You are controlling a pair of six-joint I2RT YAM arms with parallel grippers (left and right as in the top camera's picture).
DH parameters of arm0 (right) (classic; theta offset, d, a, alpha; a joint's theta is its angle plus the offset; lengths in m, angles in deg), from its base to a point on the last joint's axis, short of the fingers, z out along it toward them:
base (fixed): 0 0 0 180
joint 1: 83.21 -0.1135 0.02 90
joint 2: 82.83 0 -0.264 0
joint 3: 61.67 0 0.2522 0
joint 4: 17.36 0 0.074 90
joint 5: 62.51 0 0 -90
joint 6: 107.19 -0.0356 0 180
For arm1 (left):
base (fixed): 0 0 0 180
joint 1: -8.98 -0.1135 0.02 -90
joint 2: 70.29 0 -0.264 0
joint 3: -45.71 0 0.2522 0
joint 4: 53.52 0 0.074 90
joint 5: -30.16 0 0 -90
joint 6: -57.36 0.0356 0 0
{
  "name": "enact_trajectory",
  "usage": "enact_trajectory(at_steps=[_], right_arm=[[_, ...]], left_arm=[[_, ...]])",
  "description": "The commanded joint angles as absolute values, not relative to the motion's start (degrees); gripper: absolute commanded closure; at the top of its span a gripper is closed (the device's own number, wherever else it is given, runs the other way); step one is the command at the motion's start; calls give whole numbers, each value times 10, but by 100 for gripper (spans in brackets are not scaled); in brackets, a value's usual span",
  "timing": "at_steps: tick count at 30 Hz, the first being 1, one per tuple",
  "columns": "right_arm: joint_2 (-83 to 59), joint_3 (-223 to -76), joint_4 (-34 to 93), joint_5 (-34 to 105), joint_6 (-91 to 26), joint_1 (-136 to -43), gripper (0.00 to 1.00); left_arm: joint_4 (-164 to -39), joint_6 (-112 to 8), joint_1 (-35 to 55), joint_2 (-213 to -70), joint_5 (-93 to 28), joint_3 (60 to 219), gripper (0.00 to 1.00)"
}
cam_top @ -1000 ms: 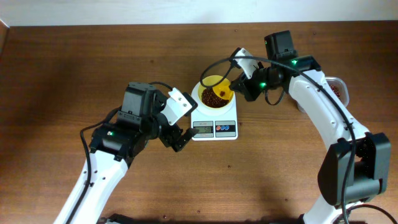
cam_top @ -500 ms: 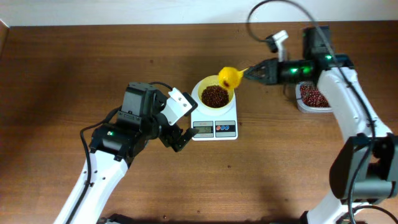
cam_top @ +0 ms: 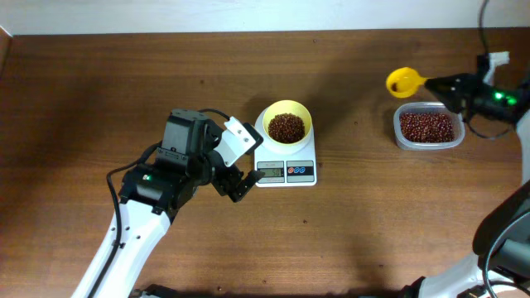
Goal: Scoop item into bowl and weigh 50g on scale
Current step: 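Carry the empty scoop right to the clear bean container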
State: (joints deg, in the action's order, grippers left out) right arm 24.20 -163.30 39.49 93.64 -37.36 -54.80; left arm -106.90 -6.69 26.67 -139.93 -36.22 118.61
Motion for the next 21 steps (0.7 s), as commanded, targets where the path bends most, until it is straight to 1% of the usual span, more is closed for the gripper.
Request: enact_trajectory(at_steps=[1, 3, 6, 11, 13, 15, 17, 21], right_arm=[[237, -1645, 409, 949, -306, -498, 96], [237, -1645, 450, 920, -258, -479, 96], [237, -1645, 499, 780, -232, -478, 96], [236, -1647, 504, 667, -154, -495, 96], [234, -1653, 504, 651, -130, -503, 96], [224, -1676, 504, 631, -101, -522, 96], [214, -1696, 505, 583, -101, -540, 96], [186, -1744, 525, 431, -84, -597, 96]], left_arm=[[-1069, -60, 264, -1394, -356, 1184, 1], [-1069, -60, 264, -1394, -356, 1184, 1], [-1069, -60, 264, -1394, -356, 1184, 1], [-1069, -60, 264, -1394, -356, 1184, 1], [-1069, -60, 264, -1394, -356, 1184, 1], [-1069, -60, 264, -1394, -356, 1184, 1], [-1069, -60, 264, -1394, -356, 1184, 1], [-1069, -60, 264, -1394, -356, 1184, 1]])
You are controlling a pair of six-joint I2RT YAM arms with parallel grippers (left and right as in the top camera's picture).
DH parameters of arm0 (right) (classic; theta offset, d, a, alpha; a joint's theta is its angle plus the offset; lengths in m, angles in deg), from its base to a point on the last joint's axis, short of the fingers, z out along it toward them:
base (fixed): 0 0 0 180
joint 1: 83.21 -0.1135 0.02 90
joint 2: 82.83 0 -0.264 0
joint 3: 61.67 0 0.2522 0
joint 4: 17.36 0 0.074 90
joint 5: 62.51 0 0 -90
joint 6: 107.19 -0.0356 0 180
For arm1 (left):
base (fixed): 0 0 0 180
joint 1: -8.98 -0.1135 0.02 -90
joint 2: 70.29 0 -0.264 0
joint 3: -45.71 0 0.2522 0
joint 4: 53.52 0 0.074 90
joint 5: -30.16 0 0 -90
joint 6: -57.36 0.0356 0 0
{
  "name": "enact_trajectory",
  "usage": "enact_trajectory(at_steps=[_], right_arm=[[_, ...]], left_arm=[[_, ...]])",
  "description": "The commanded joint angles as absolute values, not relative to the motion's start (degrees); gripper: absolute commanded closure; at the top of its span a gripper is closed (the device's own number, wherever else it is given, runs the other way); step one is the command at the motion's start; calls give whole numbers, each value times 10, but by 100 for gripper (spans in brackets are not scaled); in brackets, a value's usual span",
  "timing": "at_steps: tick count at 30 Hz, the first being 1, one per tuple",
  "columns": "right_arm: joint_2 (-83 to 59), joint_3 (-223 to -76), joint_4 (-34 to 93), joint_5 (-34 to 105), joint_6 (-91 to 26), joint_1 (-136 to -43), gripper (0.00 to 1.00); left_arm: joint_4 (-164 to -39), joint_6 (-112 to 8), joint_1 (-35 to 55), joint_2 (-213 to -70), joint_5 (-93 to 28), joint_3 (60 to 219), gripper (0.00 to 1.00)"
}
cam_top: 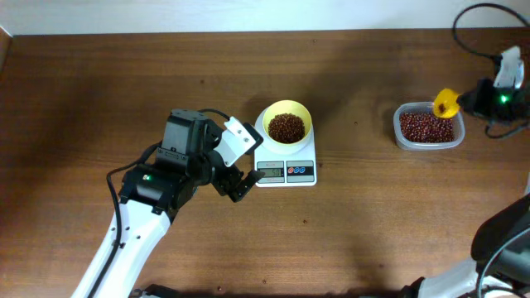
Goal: Scoop item into bowl and weigh 50g on scale
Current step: 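Carry the empty scoop right to the clear bean container, then lower the scoop into the clear container with the right gripper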
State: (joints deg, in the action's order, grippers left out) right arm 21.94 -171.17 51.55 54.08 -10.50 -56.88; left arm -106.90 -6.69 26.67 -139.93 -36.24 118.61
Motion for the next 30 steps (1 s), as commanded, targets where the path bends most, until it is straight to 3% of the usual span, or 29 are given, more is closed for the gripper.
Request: enact_trajectory(at_steps=[1, 10, 25, 27, 30], right_arm=[[184, -1752, 537, 396, -76, -610, 96], [184, -1758, 575, 237, -53, -667, 96], [184, -1758, 575, 242, -72, -687, 96], [184, -1758, 575, 242, -111, -687, 96], [184, -1758, 577, 243, -282, -686, 96]], left_arm=[[-1069, -60, 264, -1394, -356, 1184, 1], [-1069, -60, 264, -1394, -356, 1184, 1], [-1069, -60, 264, -1394, -356, 1184, 1], [-1069, -60, 264, -1394, -356, 1184, 1], [-1069, -60, 264, -1394, -356, 1184, 1]])
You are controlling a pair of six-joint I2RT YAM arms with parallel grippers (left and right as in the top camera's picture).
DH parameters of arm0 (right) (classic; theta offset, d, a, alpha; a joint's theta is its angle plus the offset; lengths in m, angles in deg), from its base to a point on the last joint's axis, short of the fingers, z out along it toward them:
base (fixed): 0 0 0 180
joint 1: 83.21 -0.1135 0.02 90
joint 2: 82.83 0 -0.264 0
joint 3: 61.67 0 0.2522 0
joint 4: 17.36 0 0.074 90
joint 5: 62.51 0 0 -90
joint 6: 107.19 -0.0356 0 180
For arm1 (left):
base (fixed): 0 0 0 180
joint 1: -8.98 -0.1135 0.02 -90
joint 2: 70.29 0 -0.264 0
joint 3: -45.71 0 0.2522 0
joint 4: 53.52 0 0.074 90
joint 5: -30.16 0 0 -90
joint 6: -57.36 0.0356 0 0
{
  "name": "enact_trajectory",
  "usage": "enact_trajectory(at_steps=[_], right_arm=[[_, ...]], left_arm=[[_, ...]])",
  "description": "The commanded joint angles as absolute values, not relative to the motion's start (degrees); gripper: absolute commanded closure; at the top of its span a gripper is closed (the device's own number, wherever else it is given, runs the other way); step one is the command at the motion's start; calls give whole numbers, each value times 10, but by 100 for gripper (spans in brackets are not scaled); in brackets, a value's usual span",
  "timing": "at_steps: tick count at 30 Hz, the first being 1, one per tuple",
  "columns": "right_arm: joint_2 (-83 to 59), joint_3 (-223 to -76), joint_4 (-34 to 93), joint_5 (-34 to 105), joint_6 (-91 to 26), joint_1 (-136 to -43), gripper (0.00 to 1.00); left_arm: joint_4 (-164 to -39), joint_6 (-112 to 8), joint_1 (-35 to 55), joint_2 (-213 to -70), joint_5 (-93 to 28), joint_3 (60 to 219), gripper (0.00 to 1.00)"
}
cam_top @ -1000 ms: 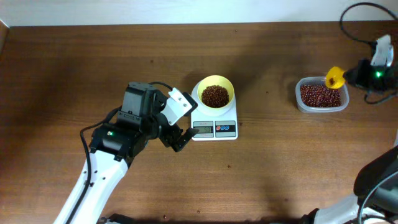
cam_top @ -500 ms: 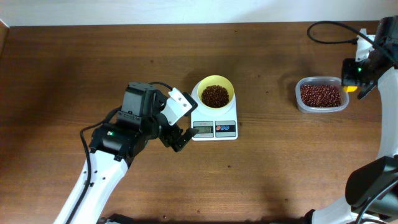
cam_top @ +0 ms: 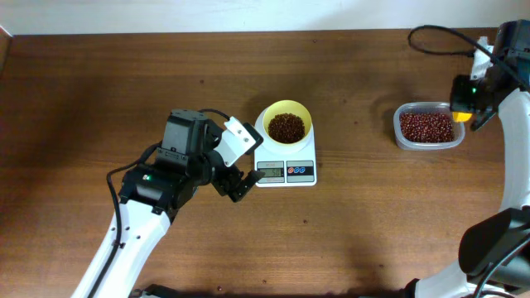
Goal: Scoop item into bowl and weigh 50g on scale
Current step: 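Lower the scoop into the clear container with the right gripper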
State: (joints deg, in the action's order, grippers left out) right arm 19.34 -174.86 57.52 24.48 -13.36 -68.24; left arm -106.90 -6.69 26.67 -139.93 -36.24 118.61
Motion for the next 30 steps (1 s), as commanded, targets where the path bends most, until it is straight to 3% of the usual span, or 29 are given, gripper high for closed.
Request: enact_trajectory(at_steps=[1, 6, 11, 17, 24, 30], right_arm=[[184, -1758, 580, 249, -334, -686, 96], [185, -1732, 572, 285, -599, -687, 96], [185, -1724, 554, 303, -685, -698, 96], [185, -1722, 535, 300, -698, -716, 96], [184, -1637, 408, 370, -669, -716, 96], [144, -1634, 451, 368, -617, -703, 96]], left_arm=[[-1069, -60, 264, -1394, -356, 1184, 1], [-1069, -60, 264, -1394, -356, 1184, 1], [-1069, -60, 264, -1394, -356, 1184, 1], [-1069, -60, 264, -1394, -356, 1184, 1], [-1069, -60, 264, -1394, -356, 1184, 1], [-1069, -60, 264, -1394, -356, 1184, 1]])
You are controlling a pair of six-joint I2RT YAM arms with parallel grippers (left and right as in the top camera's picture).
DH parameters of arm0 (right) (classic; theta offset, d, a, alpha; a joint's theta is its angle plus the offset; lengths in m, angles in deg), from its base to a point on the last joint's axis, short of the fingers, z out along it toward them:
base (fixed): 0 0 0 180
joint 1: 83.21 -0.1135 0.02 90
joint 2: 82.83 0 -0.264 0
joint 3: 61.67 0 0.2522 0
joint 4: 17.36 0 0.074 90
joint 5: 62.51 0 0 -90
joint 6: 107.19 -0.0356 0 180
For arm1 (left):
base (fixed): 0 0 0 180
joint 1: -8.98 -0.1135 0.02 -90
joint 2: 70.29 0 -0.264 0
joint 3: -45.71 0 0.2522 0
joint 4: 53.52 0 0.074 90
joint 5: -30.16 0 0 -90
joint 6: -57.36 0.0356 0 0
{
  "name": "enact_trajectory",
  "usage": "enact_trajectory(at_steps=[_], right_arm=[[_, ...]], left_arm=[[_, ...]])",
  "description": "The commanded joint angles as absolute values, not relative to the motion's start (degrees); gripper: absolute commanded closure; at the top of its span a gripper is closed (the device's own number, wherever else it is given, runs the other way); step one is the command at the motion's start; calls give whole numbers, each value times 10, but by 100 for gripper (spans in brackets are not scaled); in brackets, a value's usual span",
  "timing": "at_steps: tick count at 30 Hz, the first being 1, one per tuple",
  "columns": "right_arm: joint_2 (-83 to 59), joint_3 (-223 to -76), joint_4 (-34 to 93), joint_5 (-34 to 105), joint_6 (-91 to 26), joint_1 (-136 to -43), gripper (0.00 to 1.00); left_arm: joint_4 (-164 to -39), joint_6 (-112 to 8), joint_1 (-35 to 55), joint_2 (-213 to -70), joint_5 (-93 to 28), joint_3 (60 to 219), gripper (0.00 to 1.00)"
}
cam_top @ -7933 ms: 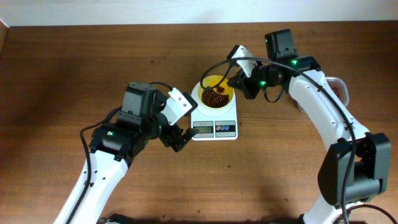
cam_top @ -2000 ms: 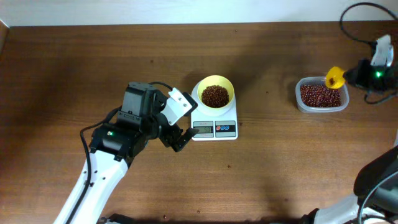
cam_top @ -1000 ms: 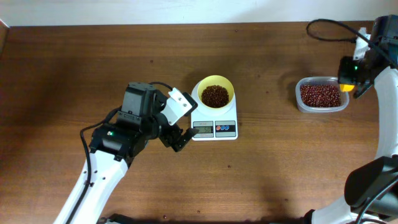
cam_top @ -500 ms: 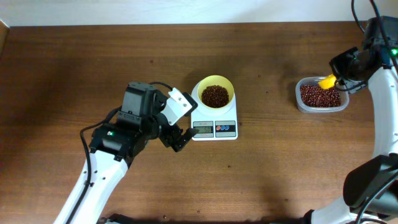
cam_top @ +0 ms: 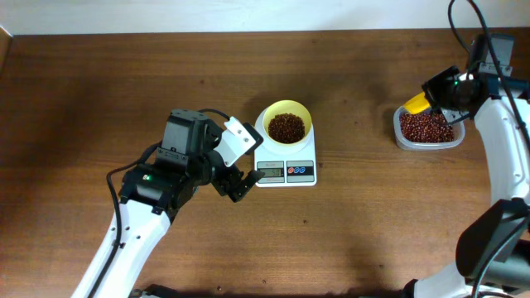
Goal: Scoop item into bowl and weigh 50g on scale
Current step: 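Lower the scoop into the clear container with the right gripper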
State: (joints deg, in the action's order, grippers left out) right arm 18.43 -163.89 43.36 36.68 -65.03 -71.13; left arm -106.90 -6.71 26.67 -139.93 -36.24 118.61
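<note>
A yellow bowl [cam_top: 286, 124] holding red beans stands on the white scale [cam_top: 286, 171] in the middle of the table. To the right sits a clear container [cam_top: 428, 130] full of red beans. My right gripper [cam_top: 440, 93] is shut on the handle of a yellow scoop [cam_top: 416, 103], whose cup hangs over the container's upper left rim. Whether beans lie in the scoop cannot be told. My left gripper [cam_top: 233, 185] stands open just left of the scale, holding nothing.
The table's far edge and a white wall run along the top of the view. A black cable loops above the right arm. Bare brown tabletop lies between the scale and the container.
The right gripper and scoop have moved from the container's right edge to its upper left rim. The scoop's cup shows more fully now. The left arm, bowl and scale have not moved.
First the scoop was held up and to the left of the container, cup facing up. Then it sat at the container's upper right rim, then at its right edge under the gripper. Now it is at the left rim. The left arm stayed still throughout.
</note>
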Motion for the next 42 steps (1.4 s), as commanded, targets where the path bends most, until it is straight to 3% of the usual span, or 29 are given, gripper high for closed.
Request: enact_trajectory(at_steps=[1, 8, 15, 19, 26, 42], right_arm=[[136, -1634, 469, 357, -606, -697, 96], [110, -1622, 467, 362, -574, -667, 96], [23, -1460, 289, 411, -576, -657, 96], [16, -1425, 274, 425, -578, -656, 96], [16, -1351, 139, 479, -547, -655, 96], [16, -1345, 164, 448, -499, -611, 96]], left_arm=[[-1069, -60, 264, -1394, -356, 1184, 1], [-1069, -60, 264, -1394, -356, 1184, 1], [-1069, -60, 264, -1394, -356, 1184, 1], [-1069, -60, 264, -1394, -356, 1184, 1], [-1069, -60, 264, -1394, -356, 1184, 1], [-1069, -60, 264, -1394, -356, 1184, 1]])
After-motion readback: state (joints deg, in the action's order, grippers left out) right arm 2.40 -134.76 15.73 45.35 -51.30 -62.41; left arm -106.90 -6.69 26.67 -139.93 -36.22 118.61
